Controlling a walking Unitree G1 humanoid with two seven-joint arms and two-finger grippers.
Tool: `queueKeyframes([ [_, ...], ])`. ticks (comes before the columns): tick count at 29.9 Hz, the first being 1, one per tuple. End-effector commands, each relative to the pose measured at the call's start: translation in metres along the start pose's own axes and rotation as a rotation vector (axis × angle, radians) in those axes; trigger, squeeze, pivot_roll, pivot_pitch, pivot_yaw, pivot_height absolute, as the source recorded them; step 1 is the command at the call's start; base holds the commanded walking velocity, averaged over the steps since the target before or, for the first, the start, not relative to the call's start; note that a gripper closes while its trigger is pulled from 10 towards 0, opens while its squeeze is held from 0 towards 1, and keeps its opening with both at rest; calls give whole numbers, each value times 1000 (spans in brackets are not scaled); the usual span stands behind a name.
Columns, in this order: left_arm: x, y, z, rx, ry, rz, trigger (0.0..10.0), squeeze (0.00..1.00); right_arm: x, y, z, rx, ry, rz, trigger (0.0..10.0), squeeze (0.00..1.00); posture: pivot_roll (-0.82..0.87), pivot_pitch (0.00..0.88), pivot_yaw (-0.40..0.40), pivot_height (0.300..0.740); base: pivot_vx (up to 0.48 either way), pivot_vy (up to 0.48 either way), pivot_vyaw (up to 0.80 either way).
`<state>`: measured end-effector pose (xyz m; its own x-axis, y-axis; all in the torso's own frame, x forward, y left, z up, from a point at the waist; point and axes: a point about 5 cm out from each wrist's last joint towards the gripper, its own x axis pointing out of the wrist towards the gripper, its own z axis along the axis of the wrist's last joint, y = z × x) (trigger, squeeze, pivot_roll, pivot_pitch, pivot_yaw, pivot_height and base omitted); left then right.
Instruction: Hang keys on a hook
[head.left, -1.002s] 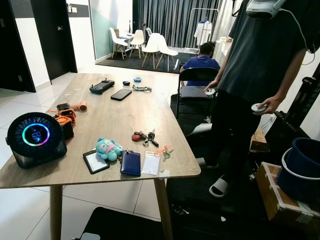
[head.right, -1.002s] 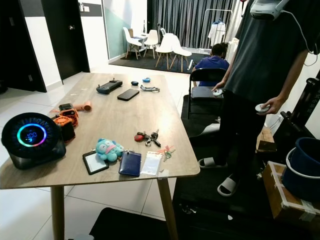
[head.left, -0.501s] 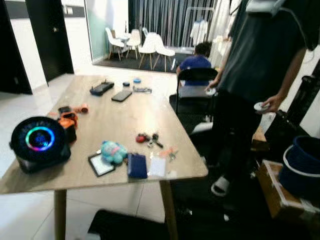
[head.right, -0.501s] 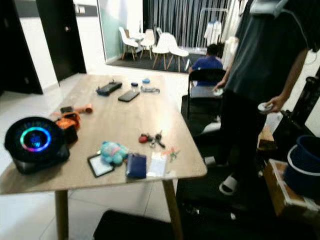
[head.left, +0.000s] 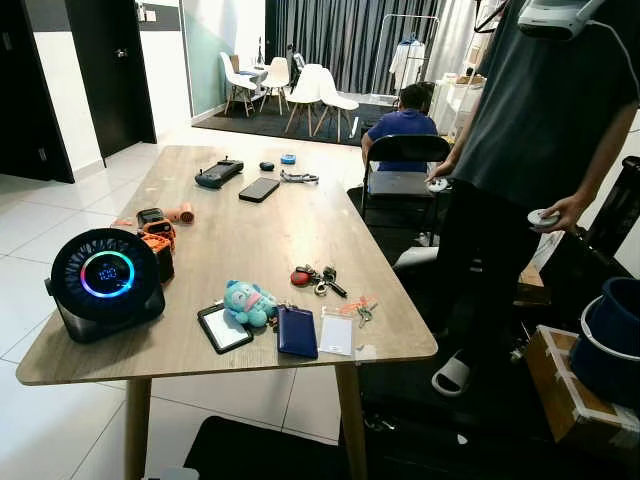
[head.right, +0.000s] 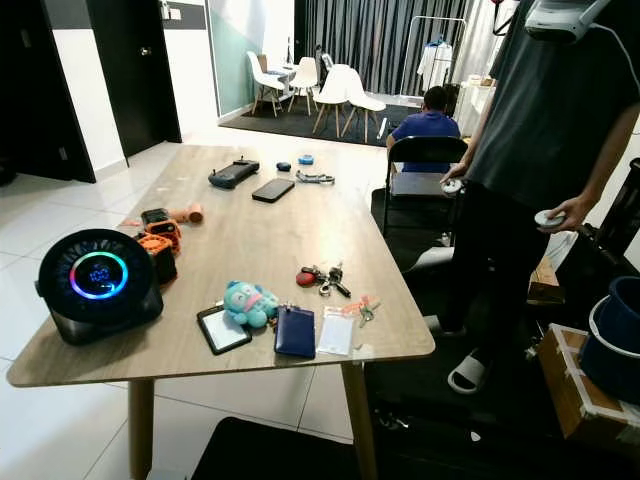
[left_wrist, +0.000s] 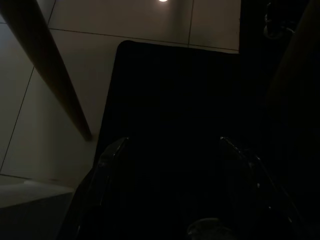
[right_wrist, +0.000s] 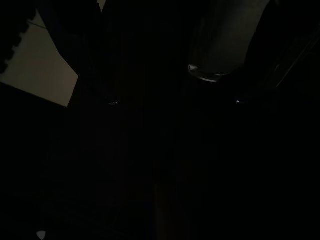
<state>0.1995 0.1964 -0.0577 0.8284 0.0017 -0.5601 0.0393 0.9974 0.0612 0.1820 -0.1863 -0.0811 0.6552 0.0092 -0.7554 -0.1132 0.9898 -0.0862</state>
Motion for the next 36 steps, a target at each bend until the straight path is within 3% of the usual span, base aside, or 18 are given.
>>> queueKeyframes([
  [1,-2,3,-3,-8,5,9,10000,0,-1,-1,-5,-6,15,-7,10000,0,70,30,-43,740,0,0,0],
  [12,-1,4,-3,-26,16,24,10000,0,-3,-3,-10,-9,25,-9,10000,0,71,32,-46,740,0,0,0],
  [21,-1,6,-3,-20,17,33,10000,0,-3,-2,-10,-8,27,-8,10000,0,71,30,-45,740,292,0,0],
  [36,-1,8,-4,-3,28,51,10000,0,-3,-1,-9,-9,28,-6,10000,0,74,33,-45,740,0,0,0],
])
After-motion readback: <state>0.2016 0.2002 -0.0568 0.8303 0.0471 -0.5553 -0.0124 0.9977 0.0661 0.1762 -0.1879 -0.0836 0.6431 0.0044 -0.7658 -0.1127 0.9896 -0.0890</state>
